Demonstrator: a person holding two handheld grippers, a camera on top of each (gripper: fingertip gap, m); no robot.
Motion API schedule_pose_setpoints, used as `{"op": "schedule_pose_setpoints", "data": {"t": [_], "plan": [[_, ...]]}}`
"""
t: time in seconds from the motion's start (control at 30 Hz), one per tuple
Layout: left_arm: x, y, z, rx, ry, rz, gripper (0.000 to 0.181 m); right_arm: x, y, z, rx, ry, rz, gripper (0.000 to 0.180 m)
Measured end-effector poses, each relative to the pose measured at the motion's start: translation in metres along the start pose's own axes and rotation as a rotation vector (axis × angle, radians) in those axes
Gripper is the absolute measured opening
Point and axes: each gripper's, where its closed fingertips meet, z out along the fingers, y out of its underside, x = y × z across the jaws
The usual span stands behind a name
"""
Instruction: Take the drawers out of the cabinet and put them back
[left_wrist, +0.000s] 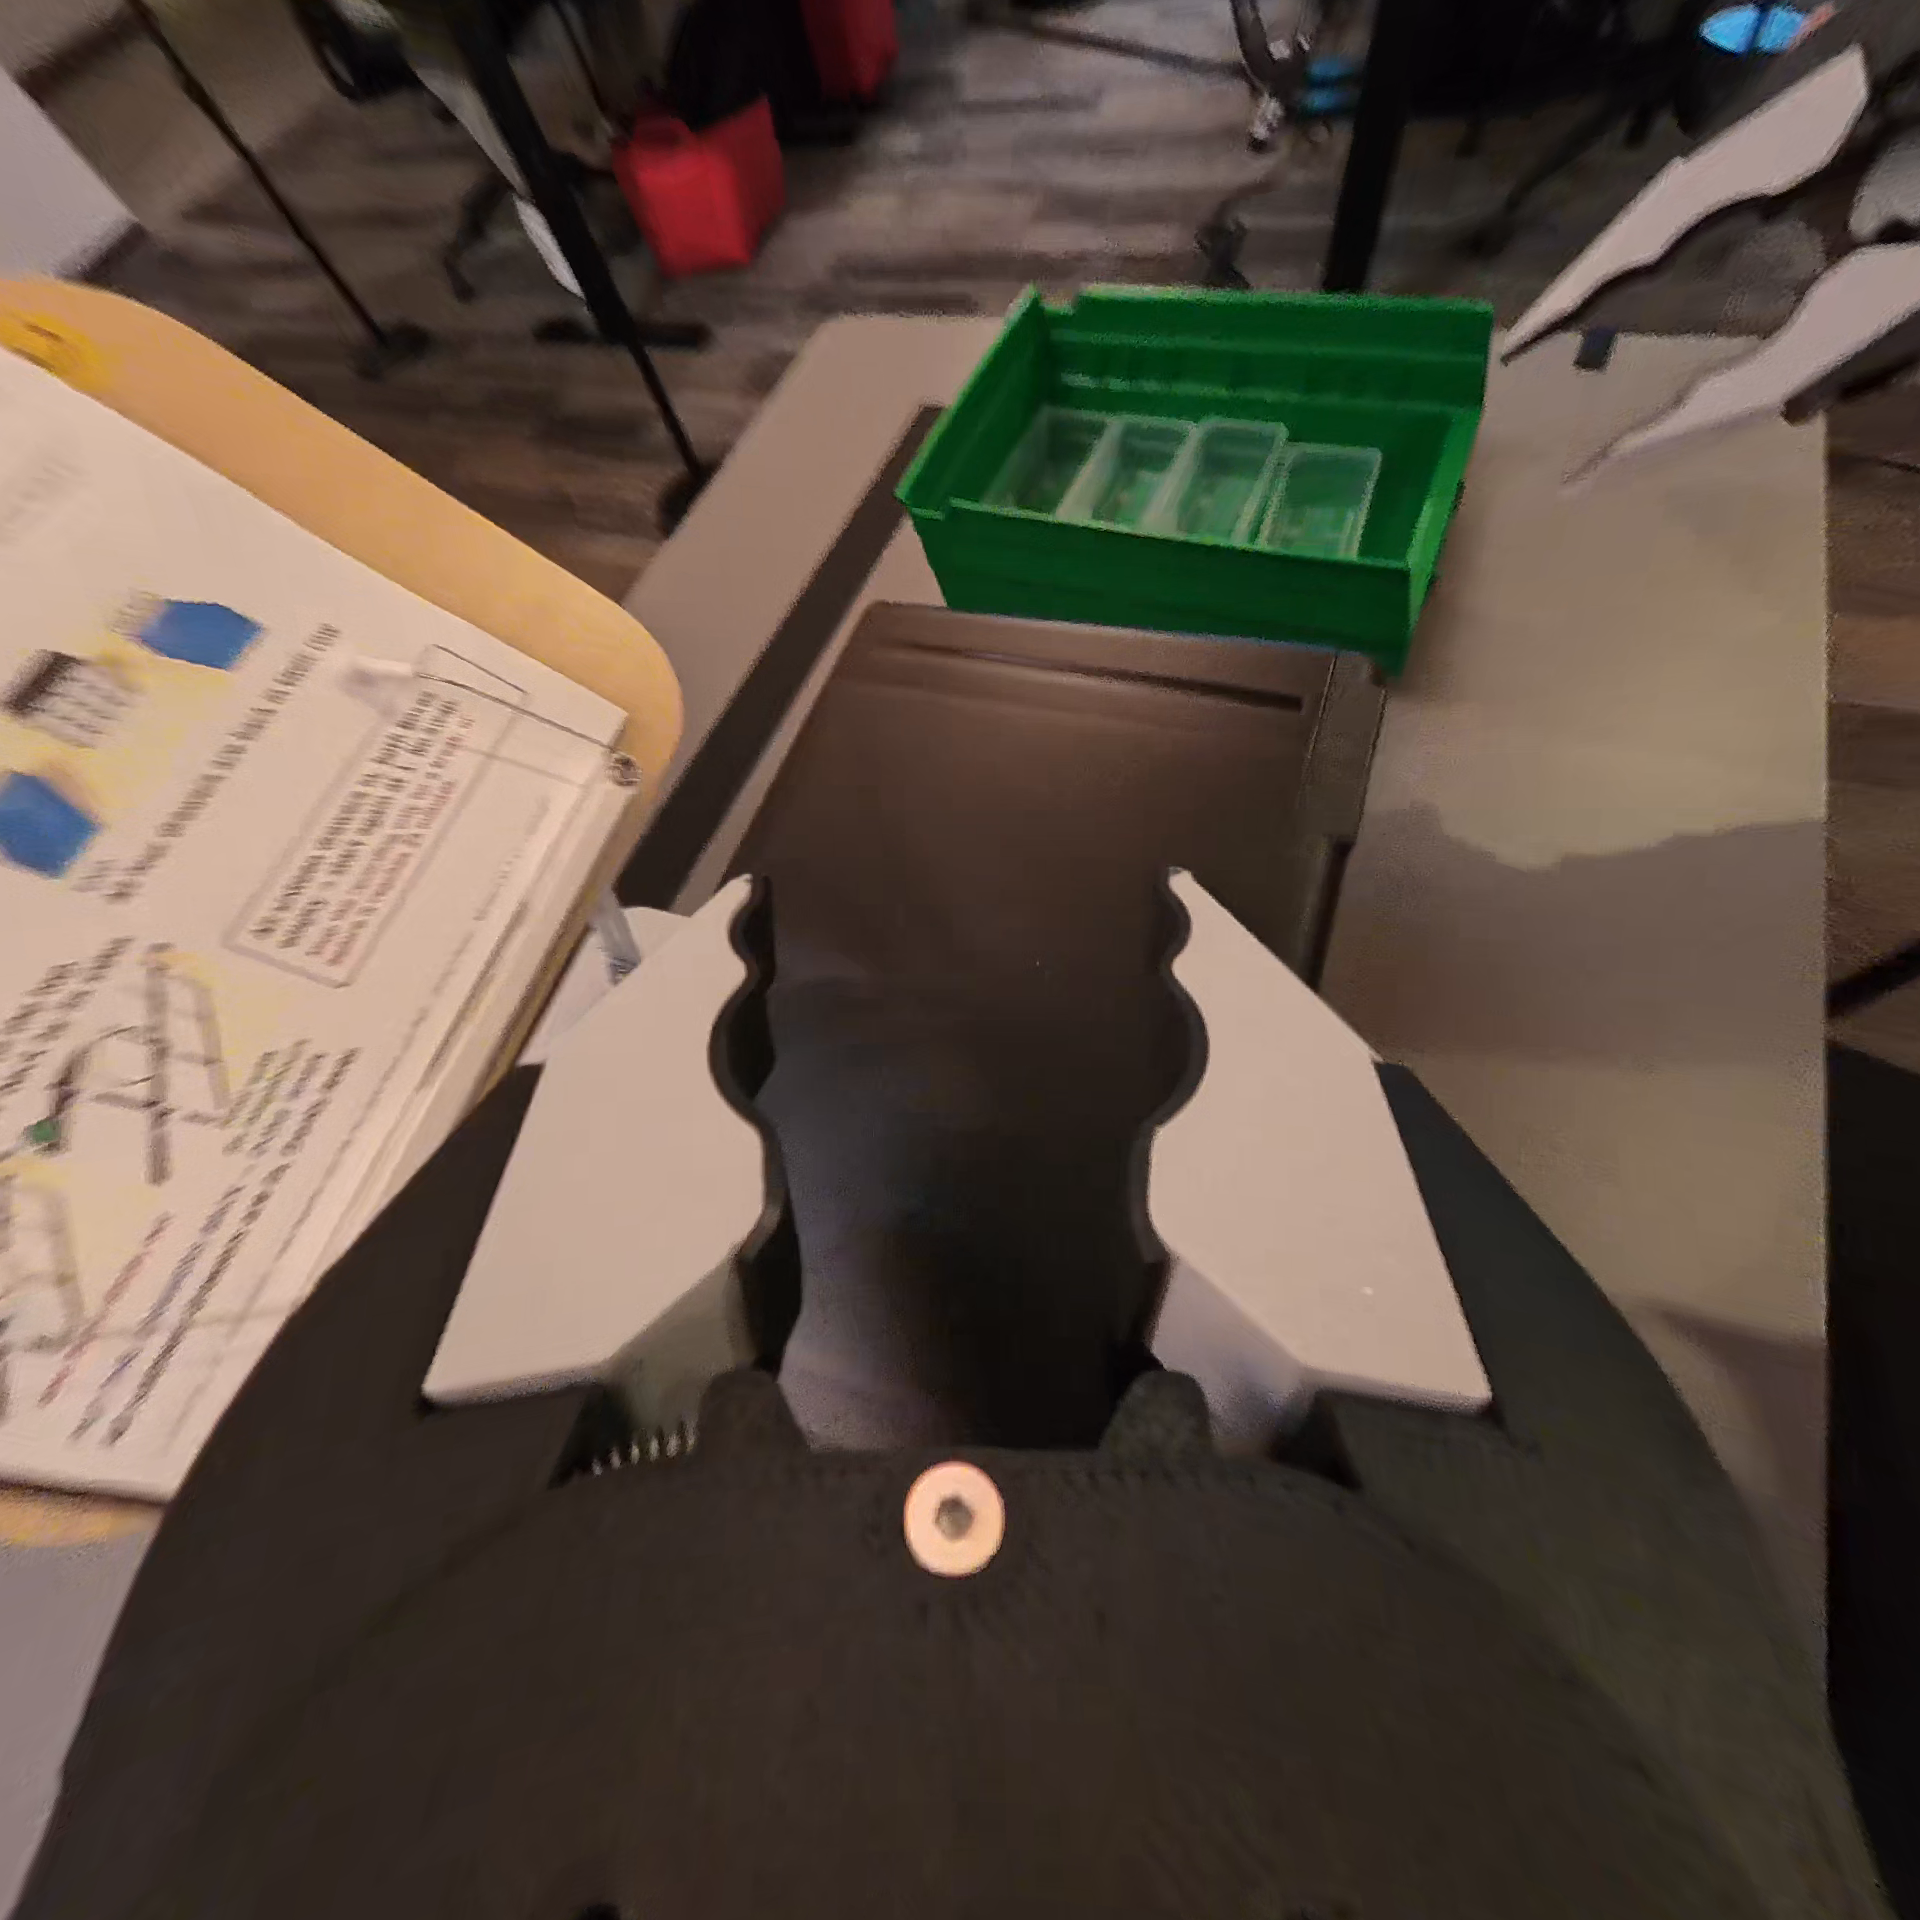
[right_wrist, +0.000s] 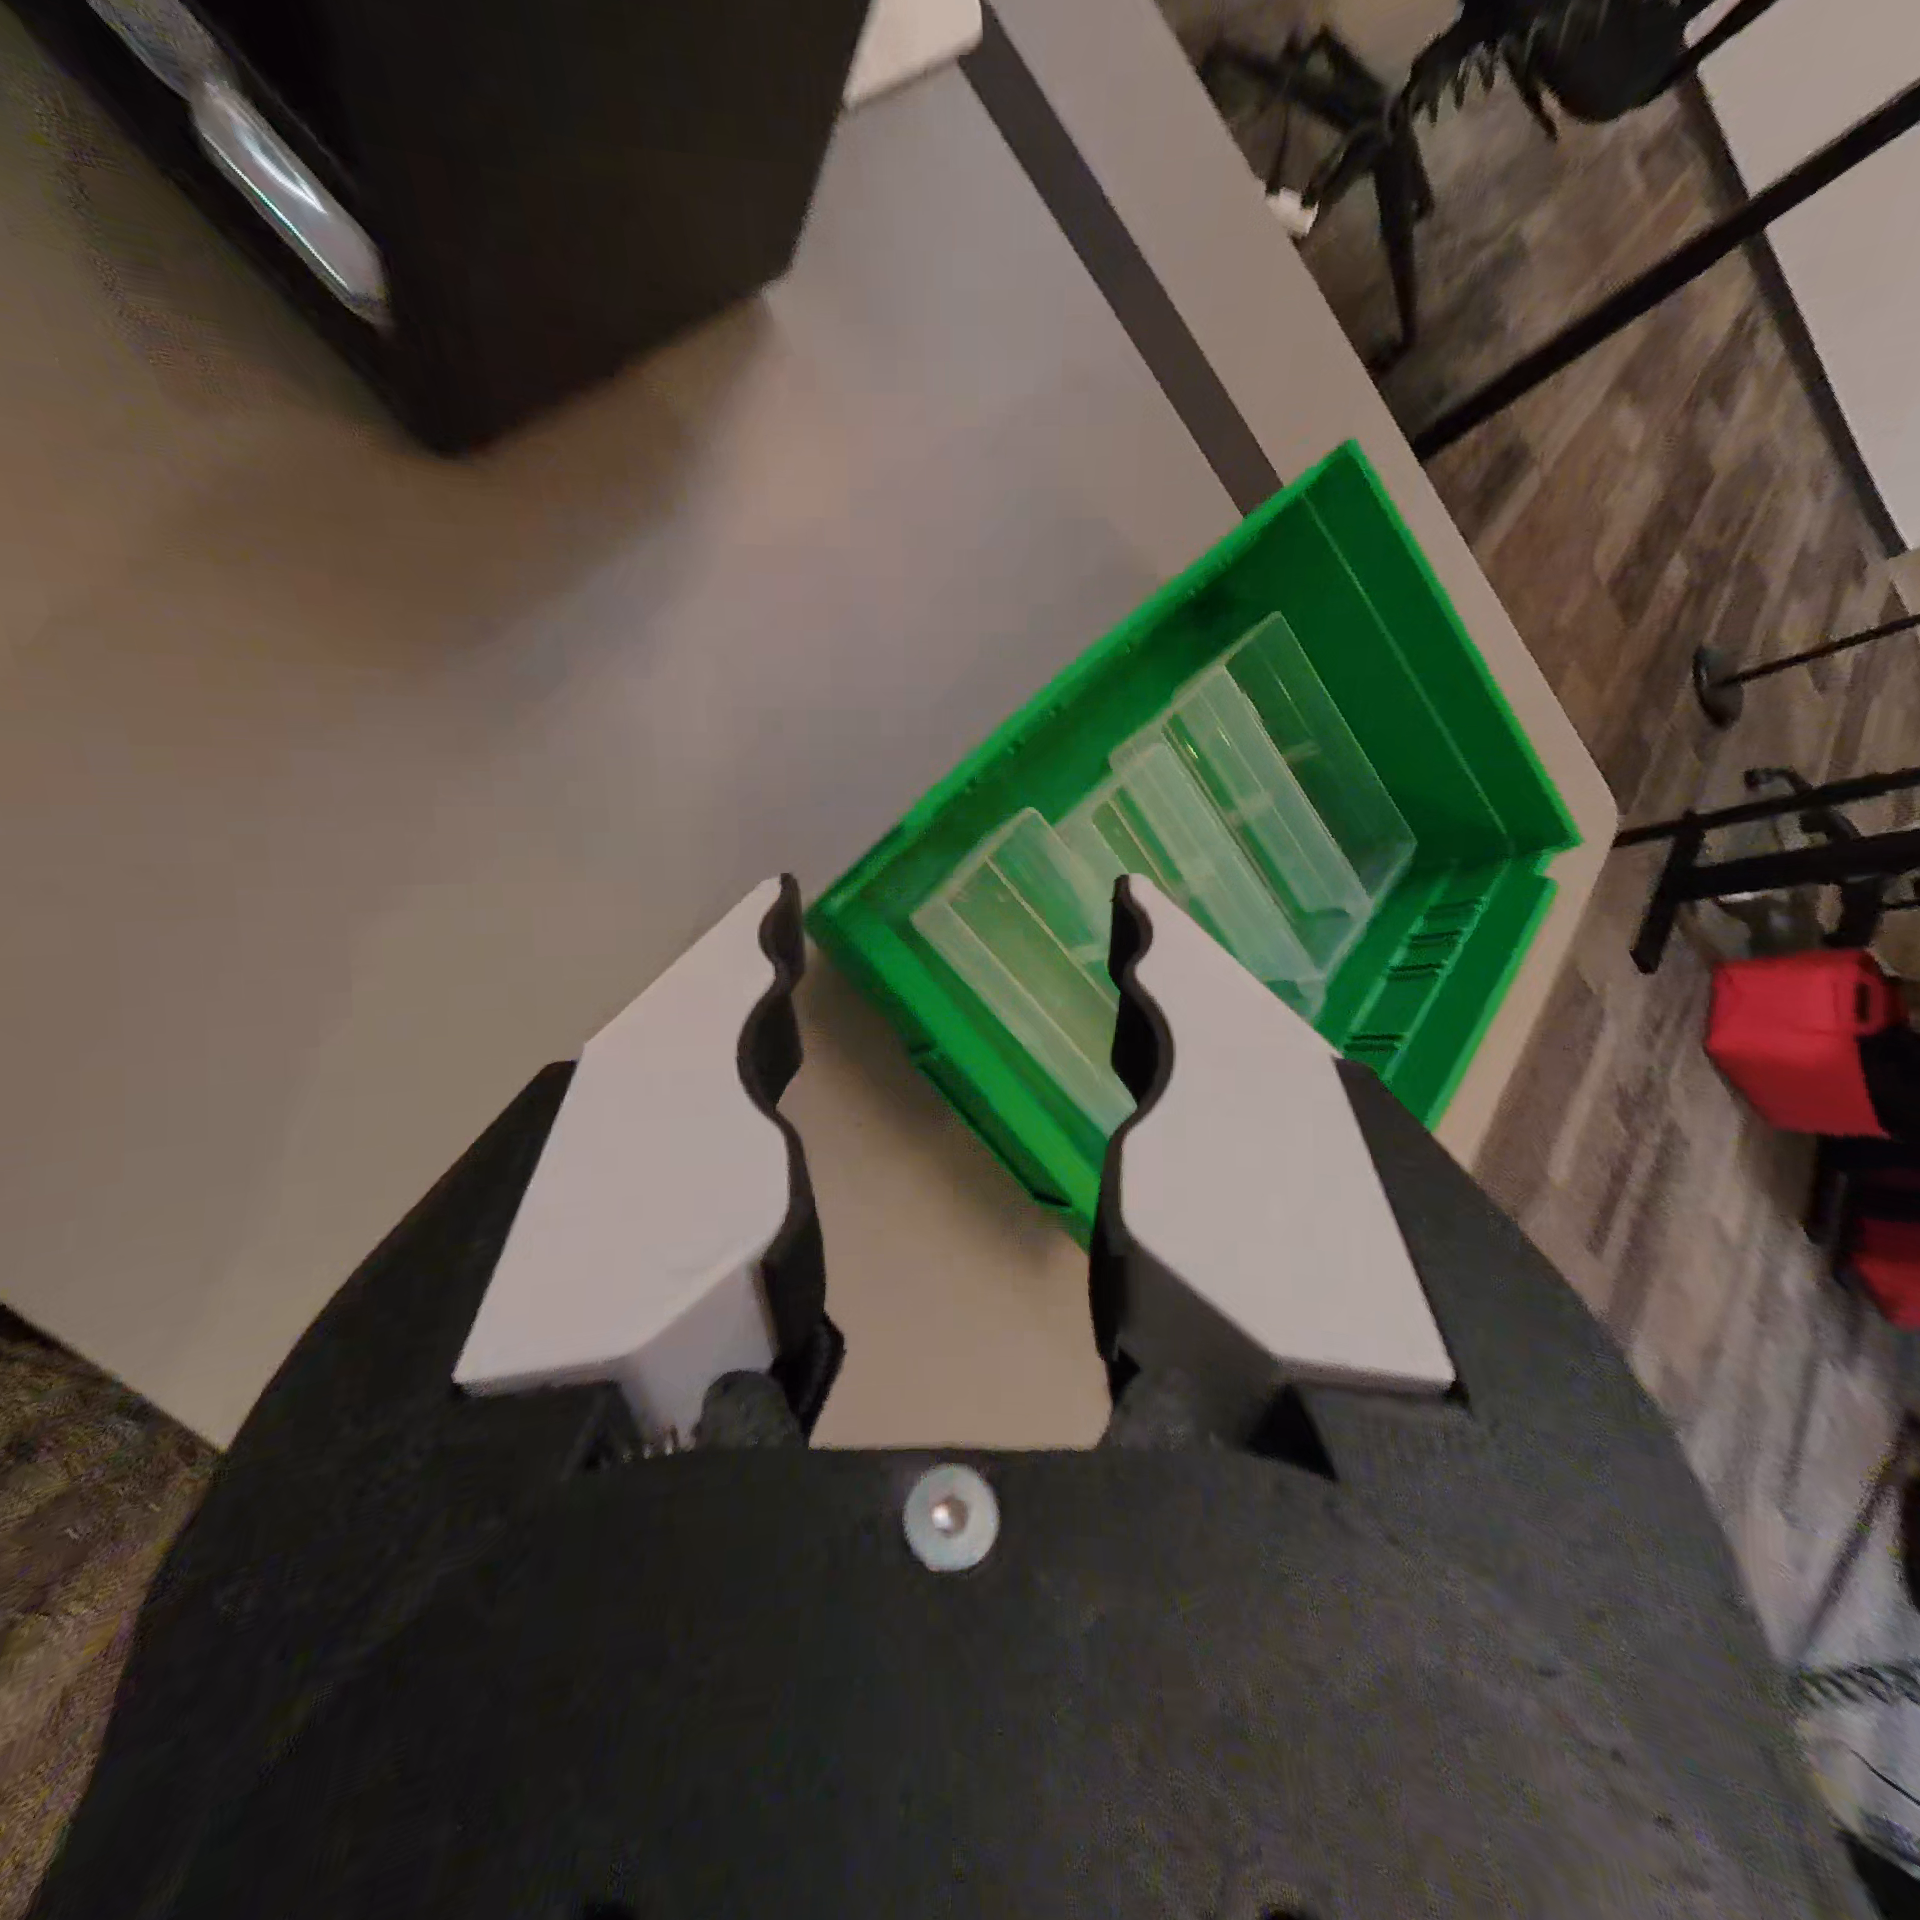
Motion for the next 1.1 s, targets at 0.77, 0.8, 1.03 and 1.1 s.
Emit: {"op": "schedule_pose_setpoints", "data": {"t": [0.77, 0.8, 1.03, 1.1], "plan": [[-0.088, 0.372, -0.312, -0.310, -0.971, -0.539, 0.101, 0.121, 0.177, 0.066, 0.047, 0.203, 0.797, 0.059], [-0.089, 0.382, -0.313, -0.318, -0.971, -0.575, 0.107, 0.121, 0.176, 0.070, 0.056, 0.200, 0.810, 0.055], [-0.091, 0.425, -0.300, -0.322, -0.896, -0.721, 0.096, 0.121, 0.178, 0.084, 0.033, 0.207, 0.772, 0.004], [-0.096, 0.431, -0.291, -0.308, -0.874, -0.716, 0.086, 0.121, 0.177, 0.084, 0.032, 0.203, 0.759, 0.004]]}}
